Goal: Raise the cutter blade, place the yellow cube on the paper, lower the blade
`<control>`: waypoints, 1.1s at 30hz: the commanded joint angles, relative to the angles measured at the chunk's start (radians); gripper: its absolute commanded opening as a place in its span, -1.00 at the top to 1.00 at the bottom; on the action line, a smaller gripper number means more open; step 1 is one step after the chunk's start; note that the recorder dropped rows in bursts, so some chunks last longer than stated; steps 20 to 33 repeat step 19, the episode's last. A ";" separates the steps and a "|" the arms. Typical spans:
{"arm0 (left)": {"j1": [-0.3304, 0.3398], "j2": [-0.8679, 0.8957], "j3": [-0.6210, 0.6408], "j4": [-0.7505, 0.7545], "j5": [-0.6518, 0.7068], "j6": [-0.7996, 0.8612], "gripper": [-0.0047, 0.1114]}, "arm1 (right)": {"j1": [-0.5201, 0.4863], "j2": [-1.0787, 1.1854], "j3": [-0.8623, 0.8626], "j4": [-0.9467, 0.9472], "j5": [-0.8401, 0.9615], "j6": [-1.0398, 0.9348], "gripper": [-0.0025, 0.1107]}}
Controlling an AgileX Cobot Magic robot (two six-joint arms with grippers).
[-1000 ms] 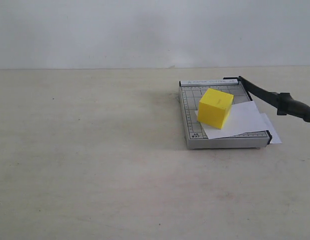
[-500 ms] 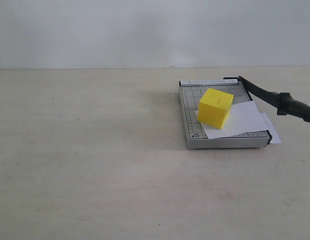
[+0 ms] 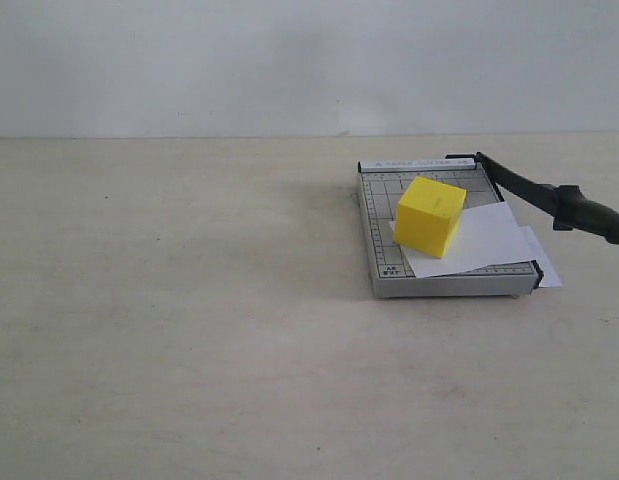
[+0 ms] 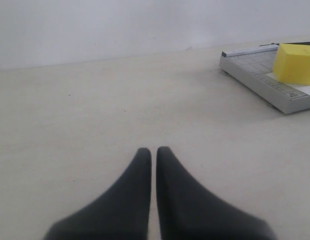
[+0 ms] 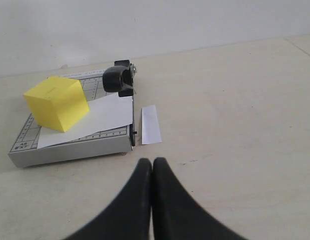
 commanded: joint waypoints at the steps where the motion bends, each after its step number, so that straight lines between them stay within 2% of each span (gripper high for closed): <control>1: 0.047 0.003 -0.002 0.005 -0.010 -0.012 0.84 | 0.000 -0.005 -0.001 -0.004 -0.004 0.004 0.96; 5: 0.075 0.003 -0.002 0.005 -0.010 -0.012 0.84 | 0.000 -0.005 -0.001 -0.004 -0.004 0.004 0.96; 33: 0.075 -0.015 -0.002 0.005 -0.015 -0.012 0.84 | 0.000 -0.005 -0.001 -0.004 -0.004 0.004 0.96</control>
